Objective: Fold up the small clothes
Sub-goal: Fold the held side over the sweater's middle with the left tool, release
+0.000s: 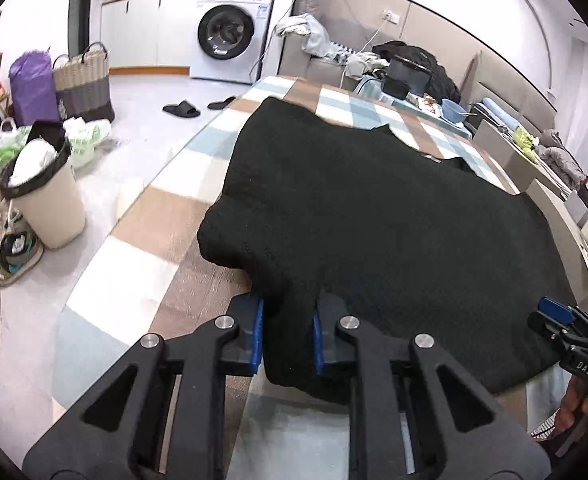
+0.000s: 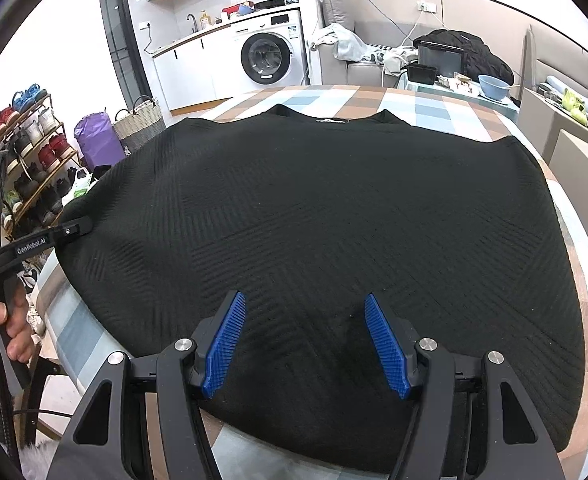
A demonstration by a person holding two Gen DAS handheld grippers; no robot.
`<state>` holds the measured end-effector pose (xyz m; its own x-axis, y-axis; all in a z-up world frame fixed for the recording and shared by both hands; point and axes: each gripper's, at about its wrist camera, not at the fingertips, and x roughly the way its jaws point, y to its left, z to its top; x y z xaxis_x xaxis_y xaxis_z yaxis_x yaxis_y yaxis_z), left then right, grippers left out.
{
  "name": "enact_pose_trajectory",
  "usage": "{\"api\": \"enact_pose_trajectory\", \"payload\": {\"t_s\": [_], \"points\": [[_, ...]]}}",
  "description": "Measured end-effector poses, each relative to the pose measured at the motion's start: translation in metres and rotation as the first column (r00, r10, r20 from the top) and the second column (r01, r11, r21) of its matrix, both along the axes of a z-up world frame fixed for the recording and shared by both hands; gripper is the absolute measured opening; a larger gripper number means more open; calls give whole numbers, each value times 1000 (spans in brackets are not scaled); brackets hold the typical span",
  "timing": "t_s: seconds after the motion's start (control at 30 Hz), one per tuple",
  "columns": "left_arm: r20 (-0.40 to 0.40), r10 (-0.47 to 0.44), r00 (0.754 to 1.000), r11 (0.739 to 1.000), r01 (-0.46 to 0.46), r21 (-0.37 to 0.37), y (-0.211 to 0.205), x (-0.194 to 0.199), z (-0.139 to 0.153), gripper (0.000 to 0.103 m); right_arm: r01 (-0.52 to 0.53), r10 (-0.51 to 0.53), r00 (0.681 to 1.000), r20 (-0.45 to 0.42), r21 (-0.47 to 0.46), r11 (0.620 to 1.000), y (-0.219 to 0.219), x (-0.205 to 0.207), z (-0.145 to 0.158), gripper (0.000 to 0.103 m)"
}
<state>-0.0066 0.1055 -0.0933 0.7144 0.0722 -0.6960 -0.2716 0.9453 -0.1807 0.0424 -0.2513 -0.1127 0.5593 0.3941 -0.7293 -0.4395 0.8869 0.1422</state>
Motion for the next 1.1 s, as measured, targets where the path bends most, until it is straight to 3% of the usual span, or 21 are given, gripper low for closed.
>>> {"api": "enact_pose_trajectory", "payload": {"t_s": [0.23, 0.4, 0.5, 0.63, 0.67, 0.7, 0.77, 0.8, 0.83, 0.97, 1.1], "points": [[68, -92, 993, 987, 82, 139, -38, 16, 31, 14, 14, -14, 1000, 1, 13, 1000, -9, 3, 1, 64], [140, -217, 966, 966, 192, 174, -84, 44, 57, 13, 34, -34, 999, -1, 28, 999, -20, 1, 1, 64], [166, -334, 928, 932, 299, 203, -127, 56, 68, 13, 58, -58, 998, -1, 29, 998, -32, 3, 1, 64], [133, -506, 852, 855, 475, 210, -191, 65, 61, 14, 127, -127, 992, 7, 40, 991, -57, 7, 5, 64], [100, -555, 826, 825, 531, 193, -207, 66, 52, 14, 141, -142, 990, 8, 39, 989, -61, 8, 6, 64], [78, -578, 813, 810, 559, 178, -214, 66, 46, 17, 161, -161, 987, 7, 40, 986, -68, 10, 7, 64], [31, -605, 795, 792, 598, 124, -224, 66, 31, 39, 196, -196, 981, -5, 49, 979, -82, 13, 8, 64], [25, -608, 794, 792, 604, 92, -224, 64, 26, 57, 205, -205, 979, -9, 53, 977, -86, 14, 8, 64], [32, -611, 791, 791, 608, 63, -222, 60, 24, 68, 215, -215, 977, -15, 60, 975, -91, 16, 9, 64], [83, -607, 790, 794, 607, 28, -205, 46, 30, 73, 217, -214, 976, -40, 115, 969, -100, 19, 15, 64], [117, -522, 845, 852, 522, 37, -168, 40, 37, 78, 172, -155, 983, -94, 212, 962, -97, 31, 21, 64]]}}
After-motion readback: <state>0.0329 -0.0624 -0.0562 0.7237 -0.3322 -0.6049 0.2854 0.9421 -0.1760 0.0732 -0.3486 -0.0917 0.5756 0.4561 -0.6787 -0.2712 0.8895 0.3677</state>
